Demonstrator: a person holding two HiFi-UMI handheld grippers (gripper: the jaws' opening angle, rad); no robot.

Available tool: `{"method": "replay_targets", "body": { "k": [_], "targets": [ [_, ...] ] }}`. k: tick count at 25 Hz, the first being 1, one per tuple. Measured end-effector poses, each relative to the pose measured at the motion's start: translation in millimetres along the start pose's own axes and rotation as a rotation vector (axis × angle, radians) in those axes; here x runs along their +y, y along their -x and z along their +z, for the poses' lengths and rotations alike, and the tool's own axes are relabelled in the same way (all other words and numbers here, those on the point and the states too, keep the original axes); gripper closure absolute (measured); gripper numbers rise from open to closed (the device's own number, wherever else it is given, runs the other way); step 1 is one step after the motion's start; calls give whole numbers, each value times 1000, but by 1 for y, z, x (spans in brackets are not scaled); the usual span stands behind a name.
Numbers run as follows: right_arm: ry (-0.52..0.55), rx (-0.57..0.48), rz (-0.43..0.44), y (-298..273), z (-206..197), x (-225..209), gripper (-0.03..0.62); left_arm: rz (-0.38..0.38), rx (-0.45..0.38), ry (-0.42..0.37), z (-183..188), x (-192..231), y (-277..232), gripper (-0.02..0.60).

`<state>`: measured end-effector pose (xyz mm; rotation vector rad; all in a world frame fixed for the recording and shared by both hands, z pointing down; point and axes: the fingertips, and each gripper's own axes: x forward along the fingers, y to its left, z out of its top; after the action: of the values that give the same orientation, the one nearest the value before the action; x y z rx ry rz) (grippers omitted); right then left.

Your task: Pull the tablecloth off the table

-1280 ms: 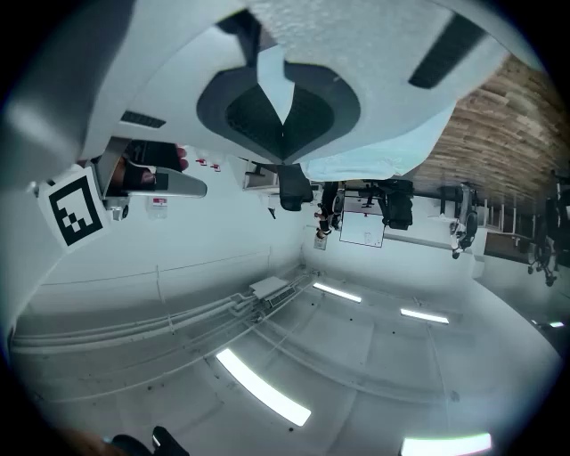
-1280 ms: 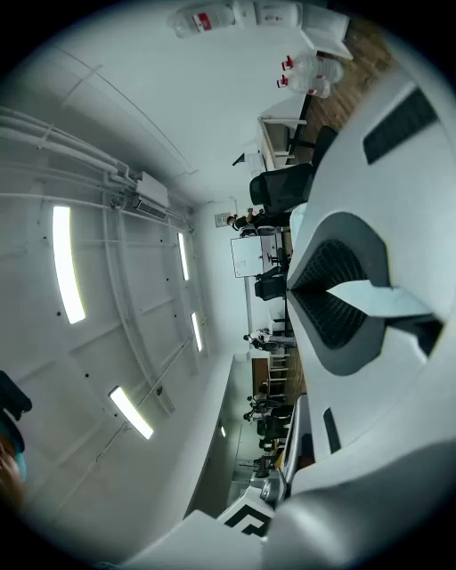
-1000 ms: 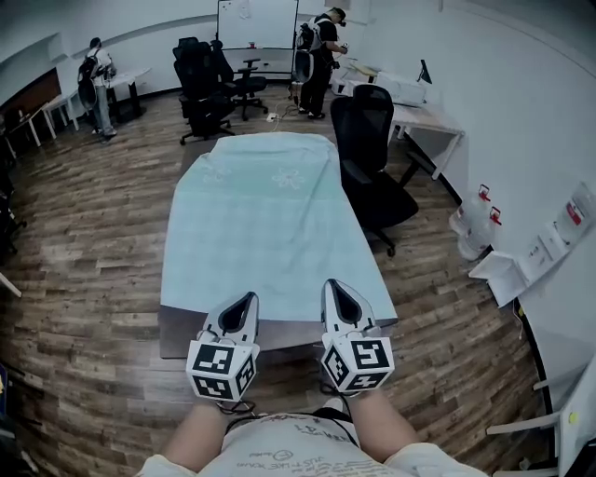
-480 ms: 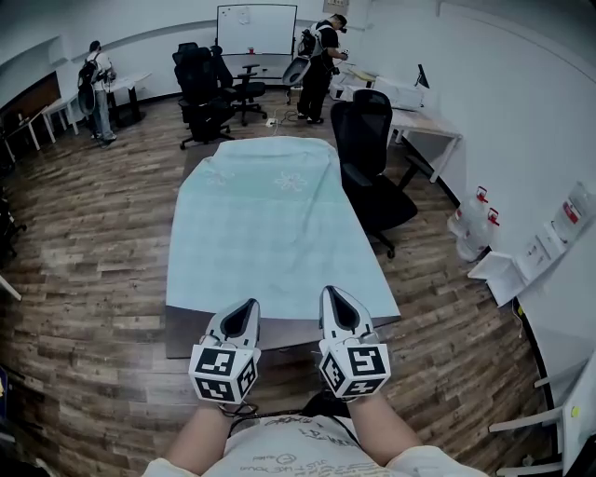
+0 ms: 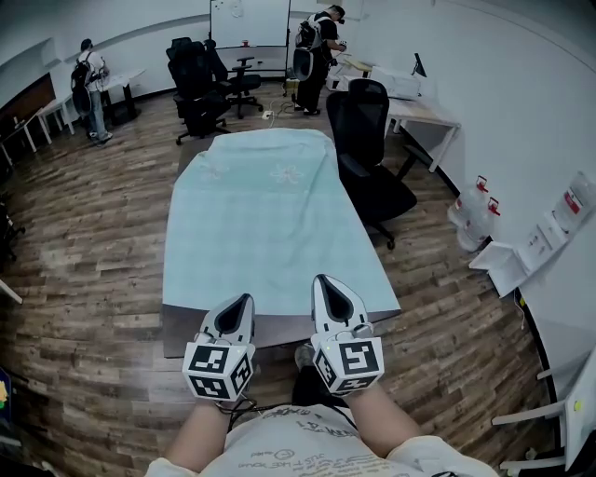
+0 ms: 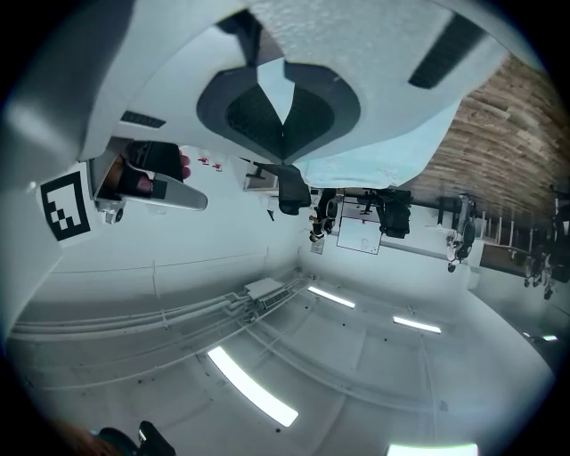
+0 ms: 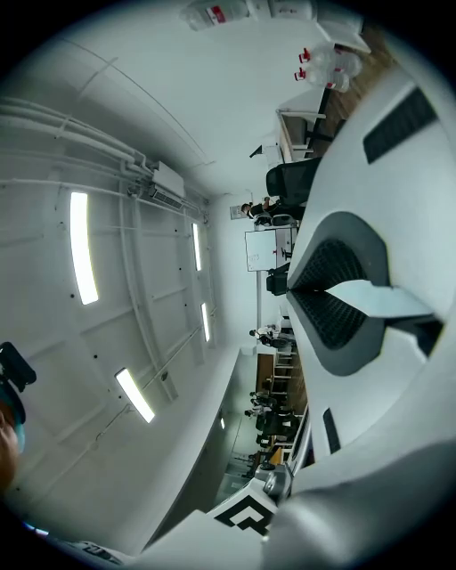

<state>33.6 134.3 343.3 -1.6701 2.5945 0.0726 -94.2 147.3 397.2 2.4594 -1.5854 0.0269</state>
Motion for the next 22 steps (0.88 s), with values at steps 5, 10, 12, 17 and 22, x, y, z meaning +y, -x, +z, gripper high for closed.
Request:
{"method": "replay_targets", "body": {
  "k": [5,10,12,17,22],
  "targets": [
    [-20,-7,4,-19,-3,-20,580,7,7,-16,3,1,-26,571],
    [-44,17,6,-51,-14,-41,580,16,31,-12,3,13,-59,571],
    [-48,26,1,-64,-22,-52,580,18,43,-4,-2,19,-74,571],
    [-72,58,-8,-102,-40,-92,580,30,74,4,-7,29,-125,571],
    [-86,105,-18,-153,-54,-133,580,38,96,8,-1,45,-187,569]
  ]
}}
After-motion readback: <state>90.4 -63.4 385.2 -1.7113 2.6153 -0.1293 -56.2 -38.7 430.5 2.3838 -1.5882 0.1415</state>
